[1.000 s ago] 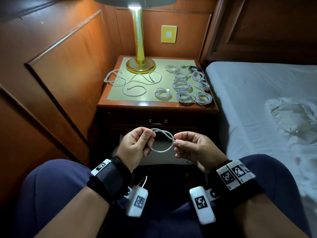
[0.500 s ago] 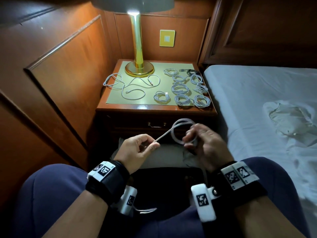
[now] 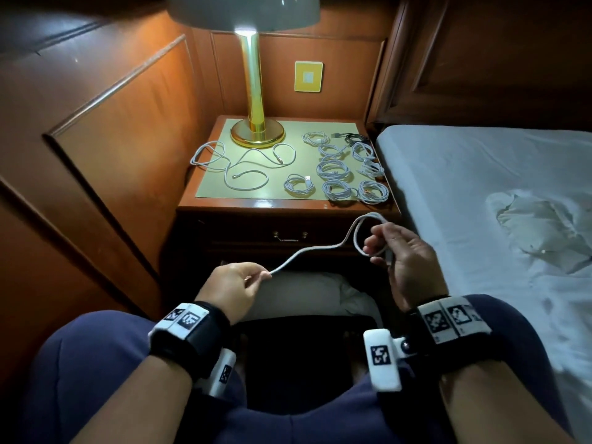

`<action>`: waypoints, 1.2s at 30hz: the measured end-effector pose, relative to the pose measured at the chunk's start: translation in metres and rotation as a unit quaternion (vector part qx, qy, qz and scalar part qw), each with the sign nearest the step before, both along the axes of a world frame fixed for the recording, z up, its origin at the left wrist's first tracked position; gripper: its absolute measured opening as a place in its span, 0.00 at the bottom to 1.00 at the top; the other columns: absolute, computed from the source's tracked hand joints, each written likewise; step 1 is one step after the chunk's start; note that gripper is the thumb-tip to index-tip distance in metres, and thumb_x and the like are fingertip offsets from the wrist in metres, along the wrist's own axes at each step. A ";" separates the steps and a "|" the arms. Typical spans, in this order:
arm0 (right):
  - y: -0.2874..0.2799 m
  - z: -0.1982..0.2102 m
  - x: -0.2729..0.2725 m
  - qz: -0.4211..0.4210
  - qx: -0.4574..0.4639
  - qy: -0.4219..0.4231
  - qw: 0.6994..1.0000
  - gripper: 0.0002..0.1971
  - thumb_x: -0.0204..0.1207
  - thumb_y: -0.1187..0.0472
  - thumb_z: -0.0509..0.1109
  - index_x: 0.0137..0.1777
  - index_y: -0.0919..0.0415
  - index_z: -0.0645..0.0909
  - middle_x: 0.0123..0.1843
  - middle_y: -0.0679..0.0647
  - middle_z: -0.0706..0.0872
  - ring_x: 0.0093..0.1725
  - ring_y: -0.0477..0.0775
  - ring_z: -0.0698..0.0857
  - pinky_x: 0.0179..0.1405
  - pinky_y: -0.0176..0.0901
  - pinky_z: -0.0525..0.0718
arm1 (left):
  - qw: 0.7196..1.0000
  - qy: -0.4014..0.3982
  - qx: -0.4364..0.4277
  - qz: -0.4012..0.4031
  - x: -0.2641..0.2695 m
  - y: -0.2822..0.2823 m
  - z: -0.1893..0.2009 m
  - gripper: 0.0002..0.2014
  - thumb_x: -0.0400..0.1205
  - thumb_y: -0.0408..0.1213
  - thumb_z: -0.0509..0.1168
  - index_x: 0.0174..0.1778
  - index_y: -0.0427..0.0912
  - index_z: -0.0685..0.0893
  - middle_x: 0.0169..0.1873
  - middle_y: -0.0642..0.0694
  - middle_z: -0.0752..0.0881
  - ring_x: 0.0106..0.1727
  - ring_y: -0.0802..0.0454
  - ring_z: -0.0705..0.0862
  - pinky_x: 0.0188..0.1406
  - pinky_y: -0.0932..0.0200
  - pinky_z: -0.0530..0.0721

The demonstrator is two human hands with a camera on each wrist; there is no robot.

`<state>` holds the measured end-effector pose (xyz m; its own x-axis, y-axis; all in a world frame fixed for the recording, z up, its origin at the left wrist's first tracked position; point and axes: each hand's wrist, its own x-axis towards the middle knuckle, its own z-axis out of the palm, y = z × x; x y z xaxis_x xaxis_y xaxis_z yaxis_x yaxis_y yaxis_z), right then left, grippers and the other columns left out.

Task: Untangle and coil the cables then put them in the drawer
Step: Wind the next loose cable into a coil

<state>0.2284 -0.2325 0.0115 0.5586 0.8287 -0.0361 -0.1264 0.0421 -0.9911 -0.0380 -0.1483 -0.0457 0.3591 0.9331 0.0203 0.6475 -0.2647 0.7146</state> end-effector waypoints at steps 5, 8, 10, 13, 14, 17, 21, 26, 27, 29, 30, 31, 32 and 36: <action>-0.002 -0.007 -0.020 0.083 -0.009 -0.121 0.989 0.13 0.87 0.60 0.63 0.44 0.57 0.86 0.36 0.53 0.91 0.38 0.51 0.88 0.43 0.47 0.81 | 0.990 0.126 0.047 -0.034 0.009 -0.013 0.009 0.10 0.83 0.50 0.64 0.46 0.52 0.89 0.43 0.55 0.84 0.48 0.52 0.84 0.52 0.51 0.84; -0.001 -0.010 -0.022 0.135 -0.010 -0.048 0.990 0.13 0.87 0.59 0.62 0.45 0.61 0.85 0.35 0.54 0.89 0.35 0.52 0.86 0.37 0.44 0.78 | 0.961 0.276 0.021 -0.010 0.012 -0.017 0.014 0.14 0.83 0.54 0.60 0.56 0.54 0.86 0.54 0.53 0.82 0.59 0.48 0.83 0.61 0.51 0.78; -0.001 -0.010 -0.022 0.175 -0.014 0.042 0.983 0.13 0.82 0.56 0.63 0.44 0.64 0.83 0.33 0.57 0.86 0.32 0.53 0.84 0.32 0.42 0.76 | 0.949 0.315 -0.005 -0.009 0.012 -0.018 0.012 0.20 0.83 0.56 0.61 0.69 0.53 0.79 0.66 0.49 0.78 0.68 0.47 0.79 0.67 0.48 0.74; -0.002 -0.008 -0.024 0.232 -0.019 0.129 0.964 0.12 0.81 0.54 0.66 0.43 0.64 0.81 0.30 0.56 0.81 0.30 0.53 0.81 0.29 0.42 0.71 | 0.975 0.218 -0.023 -0.034 0.016 -0.022 0.006 0.44 0.81 0.59 0.66 0.88 0.53 0.49 0.85 0.50 0.58 0.83 0.47 0.63 0.80 0.46 0.63; -0.002 -0.008 -0.024 0.250 -0.022 0.142 0.958 0.12 0.81 0.54 0.67 0.43 0.63 0.81 0.29 0.56 0.80 0.30 0.53 0.80 0.30 0.43 0.69 | 0.983 0.179 -0.012 -0.041 0.019 -0.023 0.007 0.49 0.80 0.59 0.68 0.88 0.56 0.41 0.87 0.51 0.51 0.86 0.50 0.57 0.82 0.46 0.59; -0.003 -0.007 -0.030 0.296 -0.034 0.170 0.939 0.11 0.78 0.54 0.65 0.40 0.61 0.81 0.28 0.55 0.77 0.28 0.51 0.78 0.32 0.45 0.65 | 0.994 0.083 0.024 -0.070 0.027 -0.024 0.011 0.51 0.79 0.53 0.72 0.86 0.65 0.39 0.87 0.58 0.44 0.86 0.57 0.50 0.82 0.44 0.53; -0.006 -0.006 -0.035 0.309 -0.021 0.201 0.929 0.11 0.80 0.56 0.66 0.41 0.61 0.82 0.27 0.54 0.77 0.28 0.51 0.78 0.29 0.40 0.73 | 0.989 -0.082 0.013 -0.120 0.030 -0.023 -0.004 0.18 0.82 0.42 0.69 0.68 0.60 0.83 0.65 0.55 0.86 0.68 0.58 0.82 0.72 0.45 0.79; 0.001 -0.001 -0.025 0.160 -0.020 0.260 0.952 0.11 0.82 0.54 0.62 0.47 0.61 0.80 0.30 0.50 0.82 0.29 0.47 0.83 0.29 0.37 0.81 | 0.990 -0.135 -0.033 0.006 0.028 -0.022 -0.002 0.04 0.83 0.45 0.71 0.43 0.52 0.90 0.28 0.49 0.88 0.29 0.55 0.85 0.35 0.57 0.85; 0.002 0.000 -0.021 0.125 -0.016 0.276 0.953 0.11 0.84 0.54 0.61 0.47 0.59 0.81 0.31 0.48 0.83 0.30 0.45 0.84 0.30 0.37 0.81 | 0.989 -0.141 -0.030 0.025 0.025 -0.019 -0.003 0.03 0.82 0.46 0.72 0.44 0.55 0.90 0.28 0.49 0.87 0.30 0.51 0.86 0.36 0.55 0.87; 0.004 0.002 -0.013 0.079 -0.003 0.302 0.950 0.12 0.87 0.54 0.59 0.48 0.57 0.81 0.32 0.45 0.85 0.32 0.43 0.86 0.31 0.36 0.82 | 0.987 -0.143 -0.043 0.052 0.020 -0.015 -0.005 0.02 0.80 0.49 0.73 0.44 0.59 0.90 0.27 0.53 0.84 0.30 0.53 0.84 0.38 0.51 0.89; 0.004 0.004 -0.009 0.063 0.003 0.309 0.949 0.13 0.87 0.54 0.58 0.47 0.56 0.81 0.32 0.44 0.87 0.33 0.42 0.88 0.32 0.36 0.83 | 0.988 -0.135 -0.045 0.059 0.019 -0.014 -0.006 0.03 0.80 0.50 0.73 0.43 0.59 0.91 0.26 0.56 0.83 0.29 0.57 0.82 0.37 0.52 0.88; 0.004 0.005 -0.006 0.049 0.008 0.310 0.949 0.13 0.88 0.54 0.58 0.47 0.55 0.82 0.33 0.44 0.88 0.35 0.42 0.88 0.34 0.36 0.83 | 0.990 -0.118 -0.039 0.061 0.019 -0.014 -0.007 0.04 0.80 0.51 0.73 0.44 0.59 0.92 0.26 0.57 0.82 0.27 0.61 0.80 0.36 0.57 0.86; 0.004 0.006 -0.004 0.038 0.009 0.305 0.951 0.13 0.88 0.53 0.58 0.47 0.55 0.82 0.34 0.44 0.89 0.37 0.41 0.89 0.36 0.36 0.83 | 0.993 -0.100 -0.028 0.057 0.019 -0.014 -0.008 0.05 0.81 0.50 0.72 0.45 0.58 0.93 0.26 0.58 0.83 0.27 0.65 0.79 0.37 0.64 0.83; 0.003 0.005 -0.008 0.042 -0.006 0.189 0.981 0.12 0.88 0.56 0.59 0.50 0.57 0.83 0.37 0.48 0.91 0.39 0.46 0.91 0.33 0.36 0.84 | 0.998 -0.043 0.032 -0.020 0.023 -0.021 -0.007 0.11 0.84 0.38 0.68 0.60 0.51 0.91 0.39 0.57 0.85 0.37 0.69 0.81 0.41 0.80 0.72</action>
